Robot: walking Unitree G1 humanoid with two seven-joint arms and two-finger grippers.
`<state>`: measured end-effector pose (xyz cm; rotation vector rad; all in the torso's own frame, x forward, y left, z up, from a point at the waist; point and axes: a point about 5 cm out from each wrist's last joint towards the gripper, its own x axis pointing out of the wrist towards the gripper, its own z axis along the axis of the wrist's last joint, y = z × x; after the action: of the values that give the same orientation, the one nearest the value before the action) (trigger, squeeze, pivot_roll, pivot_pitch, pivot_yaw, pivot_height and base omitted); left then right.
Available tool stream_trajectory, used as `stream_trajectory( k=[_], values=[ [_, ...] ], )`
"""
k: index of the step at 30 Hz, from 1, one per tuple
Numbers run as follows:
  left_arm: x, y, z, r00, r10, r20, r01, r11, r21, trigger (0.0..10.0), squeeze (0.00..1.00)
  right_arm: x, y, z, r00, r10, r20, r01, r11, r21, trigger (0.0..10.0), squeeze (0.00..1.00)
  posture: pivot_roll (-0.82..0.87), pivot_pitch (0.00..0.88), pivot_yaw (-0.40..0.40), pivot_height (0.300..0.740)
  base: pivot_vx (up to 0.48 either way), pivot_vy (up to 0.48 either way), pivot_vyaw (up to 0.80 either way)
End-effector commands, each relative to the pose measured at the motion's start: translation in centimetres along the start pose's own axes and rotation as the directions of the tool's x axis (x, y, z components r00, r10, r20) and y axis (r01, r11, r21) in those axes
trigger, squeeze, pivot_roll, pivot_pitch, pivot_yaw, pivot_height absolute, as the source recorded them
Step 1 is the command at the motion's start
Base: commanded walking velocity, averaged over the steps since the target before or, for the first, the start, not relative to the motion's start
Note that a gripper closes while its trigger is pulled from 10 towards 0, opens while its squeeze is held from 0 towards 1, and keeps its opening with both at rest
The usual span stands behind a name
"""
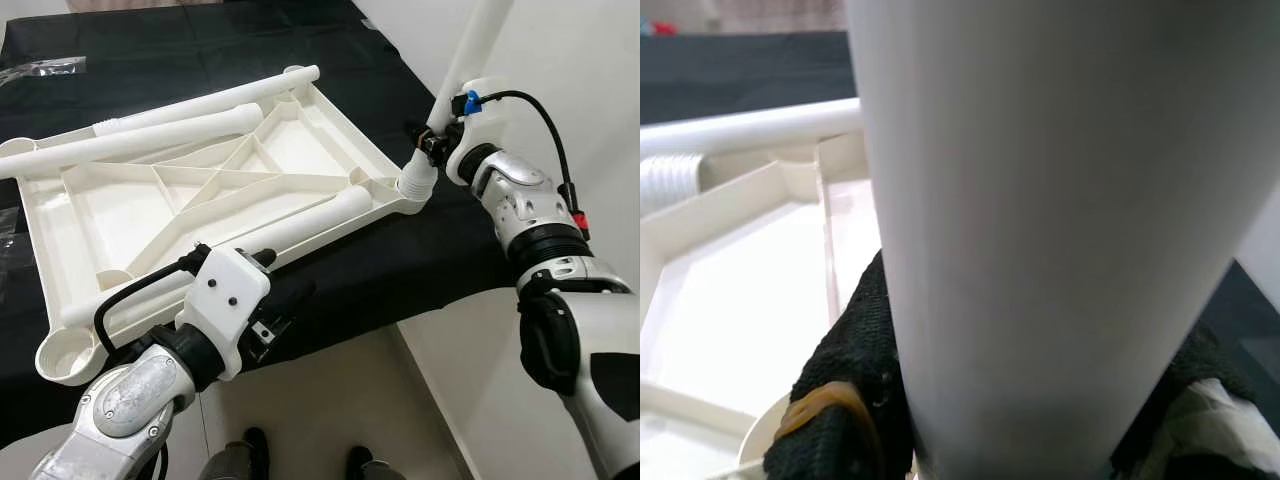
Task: Building children table
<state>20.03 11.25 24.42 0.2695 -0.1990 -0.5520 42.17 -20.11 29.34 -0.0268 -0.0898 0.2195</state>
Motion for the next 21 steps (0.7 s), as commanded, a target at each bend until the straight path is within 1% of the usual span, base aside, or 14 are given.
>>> stream_trajectory(
  k=[1, 7, 8, 11, 13, 14, 15, 17, 19, 21],
  values=[
    [-0.3, -0.3, 0.2, 1.000, -0.012, 0.001, 0.012, 1.000, 0.003, 10.0, 0.00, -1.2, -0.8, -5.8, 0.973, -0.069, -0.222, 0.086, 0.994, 0.068, 0.0, 0.00, 0.13, 0.338, -0.080, 0.740, 0.000, 0.000, 0.00],
    [-0.3, -0.3, 0.2, 1.000, -0.011, 0.002, 0.011, 1.000, 0.003, 10.0, 0.00, -1.4, -1.0, -6.3, 0.967, -0.097, -0.234, 0.117, 0.990, 0.073, 0.0, 0.00, 0.14, 0.337, -0.080, 0.740, 0.000, 0.000, 0.00],
    [-0.3, -0.2, 0.2, 1.000, -0.010, 0.001, 0.010, 1.000, 0.006, 10.0, 0.00, -1.5, -1.0, -6.7, 0.964, -0.111, -0.243, 0.139, 0.985, 0.103, 0.0, 0.00, 0.13, 0.339, -0.079, 0.740, 0.000, 0.000, 0.00],
    [-0.2, -0.2, 0.2, 1.000, -0.010, 0.002, 0.010, 1.000, 0.008, 10.0, 0.00, -1.4, -0.8, -6.8, 0.963, -0.127, -0.237, 0.156, 0.982, 0.105, 0.0, 0.00, 0.13, 0.339, -0.079, 0.740, 0.000, 0.000, 0.00],
    [-0.2, -0.1, 0.2, 1.000, -0.009, -0.001, 0.009, 1.000, 0.011, 10.0, 0.00, -0.9, 0.1, -6.5, 0.973, -0.103, -0.209, 0.131, 0.984, 0.124, 0.0, 0.00, 0.13, 0.341, -0.081, 0.740, 0.000, 0.000, 0.00],
    [-0.2, -0.1, 0.2, 1.000, -0.009, -0.001, 0.009, 1.000, 0.011, 10.0, 0.00, -0.9, 0.1, -6.5, 0.973, -0.103, -0.209, 0.131, 0.984, 0.124, 0.0, 0.00, 0.13, 0.341, -0.081, 0.740, 0.000, 0.000, 0.00],
    [-0.2, -0.1, 0.2, 1.000, -0.007, -0.001, 0.007, 1.000, 0.011, 10.0, 0.00, -0.7, 0.7, -6.4, 0.976, -0.090, -0.200, 0.119, 0.984, 0.135, 0.0, 0.00, 0.13, 0.341, -0.081, 0.740, 0.000, 0.000, 0.00],
    [-0.2, -0.1, 0.2, 1.000, -0.007, -0.001, 0.007, 1.000, 0.011, 10.0, 0.00, -0.7, 0.7, -6.4, 0.976, -0.090, -0.200, 0.119, 0.984, 0.135, 0.0, 0.00, 0.13, 0.341, -0.081, 0.740, 0.000, 0.000, 0.00],
    [-0.2, 0.0, 0.1, 1.000, -0.006, 0.000, 0.006, 1.000, 0.008, 10.0, 0.00, -0.3, 1.8, -6.3, 0.979, -0.076, -0.190, 0.109, 0.979, 0.172, 0.0, 0.00, 0.13, 0.341, -0.080, 0.740, 0.000, 0.000, 0.00],
    [-0.1, 0.0, 0.1, 1.000, -0.005, 0.001, 0.005, 1.000, 0.006, 10.0, 0.00, 0.0, 2.4, -6.2, 0.981, -0.080, -0.175, 0.115, 0.973, 0.201, 0.0, 0.00, 0.13, 0.340, -0.082, 0.740, 0.000, 0.000, 0.00]
  ],
)
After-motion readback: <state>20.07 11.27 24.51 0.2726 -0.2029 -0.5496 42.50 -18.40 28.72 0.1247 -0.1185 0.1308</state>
